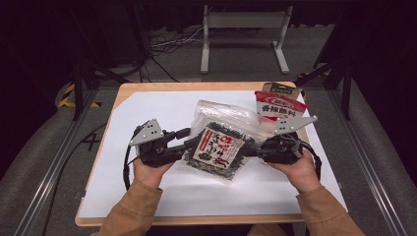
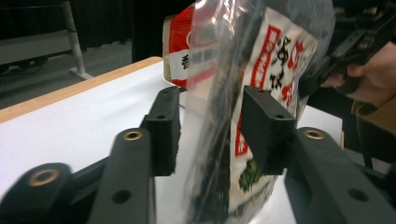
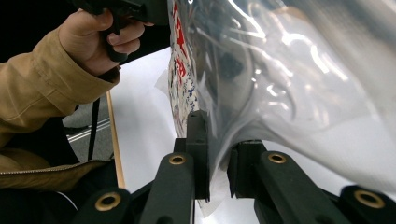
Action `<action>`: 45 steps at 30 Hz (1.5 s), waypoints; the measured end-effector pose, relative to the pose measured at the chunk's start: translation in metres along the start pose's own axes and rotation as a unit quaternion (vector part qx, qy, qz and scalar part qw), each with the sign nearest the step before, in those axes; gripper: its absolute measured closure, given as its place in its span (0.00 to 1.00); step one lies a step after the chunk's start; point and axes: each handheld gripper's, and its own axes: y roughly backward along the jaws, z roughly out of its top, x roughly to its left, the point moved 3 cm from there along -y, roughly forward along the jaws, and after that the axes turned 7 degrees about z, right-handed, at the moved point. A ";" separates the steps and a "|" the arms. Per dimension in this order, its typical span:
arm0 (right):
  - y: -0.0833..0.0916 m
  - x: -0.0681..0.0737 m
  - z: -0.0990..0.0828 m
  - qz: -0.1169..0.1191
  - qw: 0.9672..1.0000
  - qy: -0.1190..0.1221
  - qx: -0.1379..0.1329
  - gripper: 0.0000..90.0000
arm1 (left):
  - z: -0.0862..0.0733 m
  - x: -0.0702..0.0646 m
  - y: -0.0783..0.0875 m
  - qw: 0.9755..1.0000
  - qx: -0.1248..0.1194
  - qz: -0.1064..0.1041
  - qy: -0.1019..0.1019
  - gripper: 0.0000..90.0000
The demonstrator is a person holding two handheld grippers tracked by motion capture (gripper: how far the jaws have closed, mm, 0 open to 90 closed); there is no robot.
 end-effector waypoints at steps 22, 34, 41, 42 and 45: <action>0.065 0.002 0.026 -0.079 0.996 0.022 0.024 0.89 | -0.015 0.019 0.010 0.999 0.033 0.024 0.006 0.53; 0.097 0.004 0.046 -0.128 0.991 0.029 0.036 0.89 | -0.021 0.029 0.011 0.998 0.040 0.037 0.013 0.52; 0.118 0.002 0.053 -0.158 0.987 0.025 0.033 0.89 | -0.023 0.033 0.011 0.998 0.043 0.041 0.014 0.51; 0.123 0.001 0.055 -0.166 0.985 0.025 0.032 0.89 | -0.023 0.033 0.011 0.998 0.043 0.042 0.019 0.50; 0.128 0.000 0.056 -0.174 0.984 0.026 0.032 0.89 | -0.024 0.034 0.011 0.998 0.044 0.041 0.019 0.50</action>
